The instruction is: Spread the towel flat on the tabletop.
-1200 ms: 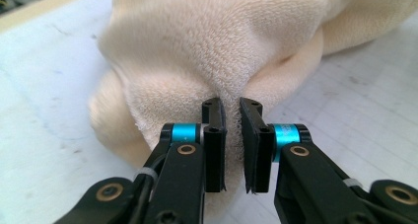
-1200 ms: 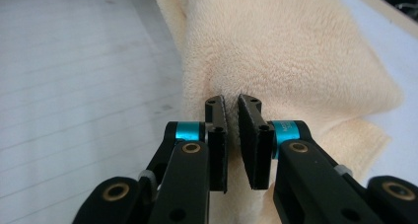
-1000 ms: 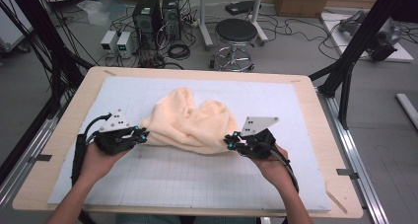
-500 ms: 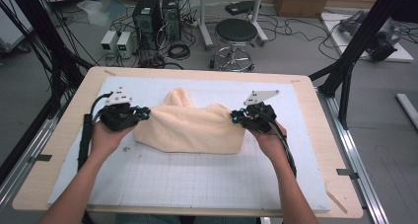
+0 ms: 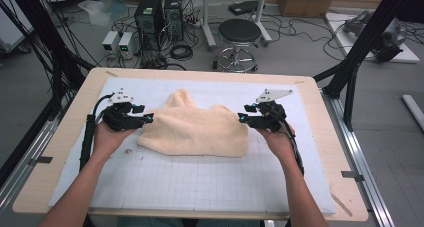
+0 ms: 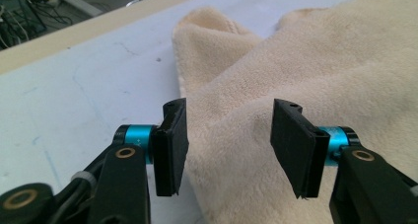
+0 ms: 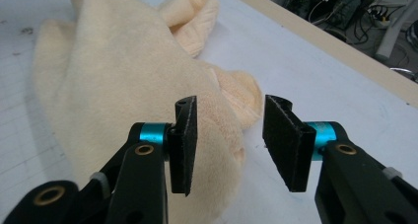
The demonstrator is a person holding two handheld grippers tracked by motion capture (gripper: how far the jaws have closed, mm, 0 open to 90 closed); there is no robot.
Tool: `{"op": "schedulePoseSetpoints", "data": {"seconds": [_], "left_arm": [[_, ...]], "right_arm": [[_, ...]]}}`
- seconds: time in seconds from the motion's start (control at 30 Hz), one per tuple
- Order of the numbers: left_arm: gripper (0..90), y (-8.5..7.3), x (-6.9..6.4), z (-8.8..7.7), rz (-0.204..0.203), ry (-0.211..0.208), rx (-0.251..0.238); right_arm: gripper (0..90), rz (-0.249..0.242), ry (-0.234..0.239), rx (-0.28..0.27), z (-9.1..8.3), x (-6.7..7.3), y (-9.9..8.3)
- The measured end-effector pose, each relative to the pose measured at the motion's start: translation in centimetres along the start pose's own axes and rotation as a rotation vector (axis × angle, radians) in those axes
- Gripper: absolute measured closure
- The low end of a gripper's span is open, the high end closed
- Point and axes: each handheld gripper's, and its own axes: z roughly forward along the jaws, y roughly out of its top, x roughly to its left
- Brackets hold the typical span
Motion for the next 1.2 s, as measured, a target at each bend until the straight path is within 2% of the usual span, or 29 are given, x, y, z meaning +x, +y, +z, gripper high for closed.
{"op": "schedulePoseSetpoints", "data": {"seconds": [0.03,0.13,0.17,0.27,0.3,0.43,0.47,0.53,0.57,0.63,0.67,0.7,0.73,0.83,0.93,1.0,1.03,1.2], "left_arm": [[47.1,-0.1,0.0,-0.5,0.000,-0.016,-0.012],[45.3,-0.7,-0.5,-1.5,0.022,-0.039,-0.019],[44.6,-1.1,-0.7,-1.7,0.035,-0.048,-0.023],[42.8,-2.9,-1.2,-2.0,0.045,-0.066,-0.022],[42.8,-3.6,-1.5,-1.9,0.045,-0.076,-0.005],[42.6,-5.5,-2.3,-1.4,0.043,-0.113,0.005],[43.8,-5.8,-2.5,-1.2,0.049,-0.127,0.011],[45.0,-6.2,-3.0,-0.5,0.072,-0.160,0.046],[46.2,-6.2,-3.0,-0.5,0.072,-0.160,0.046],[46.3,-6.3,-3.1,0.3,0.087,-0.172,0.077],[46.2,-6.4,-3.1,0.7,0.086,-0.177,0.091],[46.3,-6.5,-3.2,1.1,0.089,-0.179,0.106],[47.0,-6.6,-3.2,1.4,0.086,-0.186,0.116],[50.4,-7.0,-3.2,2.6,0.110,-0.179,0.162],[56.3,-7.0,-3.1,2.9,0.103,-0.173,0.146],[58.2,-7.0,-3.0,3.1,0.097,-0.164,0.142],[61.5,-7.0,-3.1,3.2,0.089,-0.156,0.138],[71.7,-6.7,-3.4,3.3,0.092,-0.127,0.143]], "right_arm": [[54.0,-0.006,0.017,-0.007,-0.8,0.5,0.0],[52.5,-0.025,0.034,-0.008,-1.2,1.3,-0.2],[51.3,-0.056,0.047,-0.007,-1.6,2.4,-0.7],[47.3,-0.064,0.071,-0.001,-1.6,3.8,-1.9],[47.3,-0.064,0.071,-0.001,-1.6,3.8,-1.9],[47.2,-0.083,0.098,-0.003,-1.6,5.6,-3.5],[47.2,-0.096,0.129,0.003,-1.2,6.4,-4.3],[48.0,-0.106,0.135,0.025,-0.6,7.0,-5.2],[49.3,-0.100,0.144,0.020,-0.3,7.2,-5.7],[49.4,-0.092,0.154,0.022,0.1,7.3,-6.3],[49.5,-0.090,0.157,0.041,0.7,7.5,-6.7],[49.5,-0.126,0.142,0.097,1.4,7.6,-7.0],[49.6,-0.130,0.135,0.105,1.6,7.6,-7.1],[50.4,-0.123,0.104,0.125,2.6,6.8,-7.3],[53.0,-0.123,0.093,0.170,3.7,6.2,-7.6],[53.5,-0.123,0.093,0.167,4.0,6.1,-7.6],[55.4,-0.132,0.078,0.166,4.3,6.0,-7.3],[74.0,-0.144,0.090,0.168,5.0,5.8,-6.8]]}}
